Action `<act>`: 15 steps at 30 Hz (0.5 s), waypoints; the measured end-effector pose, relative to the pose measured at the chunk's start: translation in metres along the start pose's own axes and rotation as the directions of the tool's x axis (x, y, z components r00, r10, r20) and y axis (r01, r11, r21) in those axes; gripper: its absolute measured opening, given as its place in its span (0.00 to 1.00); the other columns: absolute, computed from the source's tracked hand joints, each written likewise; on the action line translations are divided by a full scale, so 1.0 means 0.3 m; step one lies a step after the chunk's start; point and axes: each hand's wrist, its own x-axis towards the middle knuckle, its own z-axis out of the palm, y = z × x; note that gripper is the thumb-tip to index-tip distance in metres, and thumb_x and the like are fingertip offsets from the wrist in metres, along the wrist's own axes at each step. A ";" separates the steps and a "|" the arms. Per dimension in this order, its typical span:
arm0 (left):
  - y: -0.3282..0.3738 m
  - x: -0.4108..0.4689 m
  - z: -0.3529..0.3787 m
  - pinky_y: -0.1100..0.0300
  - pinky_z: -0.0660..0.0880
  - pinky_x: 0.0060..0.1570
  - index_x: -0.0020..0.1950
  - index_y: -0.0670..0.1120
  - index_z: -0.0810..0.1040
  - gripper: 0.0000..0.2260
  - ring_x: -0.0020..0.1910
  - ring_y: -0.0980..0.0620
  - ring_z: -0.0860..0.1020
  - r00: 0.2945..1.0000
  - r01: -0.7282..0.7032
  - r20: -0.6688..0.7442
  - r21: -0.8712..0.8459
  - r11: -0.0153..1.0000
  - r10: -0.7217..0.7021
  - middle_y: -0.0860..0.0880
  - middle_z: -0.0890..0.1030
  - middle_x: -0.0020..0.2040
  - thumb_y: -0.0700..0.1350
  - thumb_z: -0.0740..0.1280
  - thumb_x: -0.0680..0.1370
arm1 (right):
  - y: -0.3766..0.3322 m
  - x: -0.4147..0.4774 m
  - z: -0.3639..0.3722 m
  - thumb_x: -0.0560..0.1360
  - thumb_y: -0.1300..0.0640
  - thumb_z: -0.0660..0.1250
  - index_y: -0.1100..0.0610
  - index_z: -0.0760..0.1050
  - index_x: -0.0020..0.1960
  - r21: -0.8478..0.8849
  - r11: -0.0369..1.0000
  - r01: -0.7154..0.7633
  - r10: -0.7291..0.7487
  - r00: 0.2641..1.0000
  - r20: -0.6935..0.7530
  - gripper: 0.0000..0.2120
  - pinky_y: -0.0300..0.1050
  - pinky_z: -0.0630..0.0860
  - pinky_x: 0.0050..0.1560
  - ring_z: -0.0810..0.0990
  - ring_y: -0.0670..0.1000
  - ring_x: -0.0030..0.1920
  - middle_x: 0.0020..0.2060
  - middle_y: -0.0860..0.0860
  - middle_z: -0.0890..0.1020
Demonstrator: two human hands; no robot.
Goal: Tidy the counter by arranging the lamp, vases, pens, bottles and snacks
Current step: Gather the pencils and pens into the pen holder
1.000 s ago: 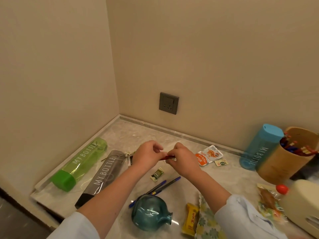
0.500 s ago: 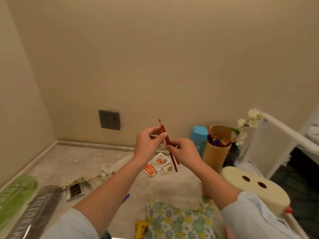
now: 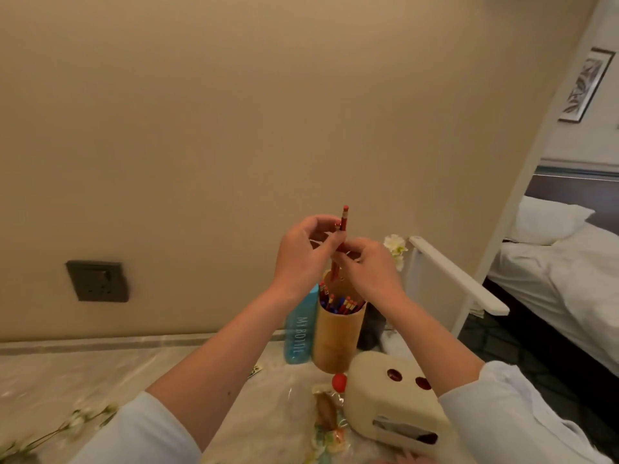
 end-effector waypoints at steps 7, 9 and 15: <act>-0.156 -0.002 0.092 0.60 0.78 0.43 0.48 0.59 0.78 0.09 0.42 0.60 0.80 0.995 0.054 0.077 0.168 0.984 -0.067 0.58 0.82 0.43 0.44 0.70 0.75 | 0.212 0.020 0.084 0.78 0.50 0.66 0.47 0.83 0.51 -0.041 0.998 -0.056 0.060 0.994 0.090 0.08 0.53 0.81 0.45 0.83 0.45 0.42 0.40 0.44 0.85; -0.199 -0.013 0.099 0.59 0.77 0.44 0.49 0.58 0.79 0.06 0.43 0.59 0.79 0.989 0.071 0.109 0.272 0.960 -0.104 0.59 0.82 0.44 0.46 0.70 0.76 | 0.247 0.008 0.113 0.78 0.51 0.66 0.46 0.83 0.53 -0.048 0.997 -0.061 0.067 0.989 0.132 0.08 0.51 0.81 0.46 0.82 0.45 0.43 0.42 0.43 0.85; -0.282 -0.057 0.088 0.69 0.67 0.42 0.57 0.57 0.79 0.11 0.45 0.62 0.71 0.983 0.050 0.126 0.516 0.855 -0.134 0.59 0.79 0.51 0.48 0.69 0.76 | 0.298 -0.028 0.144 0.77 0.53 0.67 0.45 0.79 0.61 -0.028 0.999 -0.030 0.033 0.990 0.134 0.14 0.41 0.78 0.53 0.80 0.44 0.54 0.54 0.43 0.83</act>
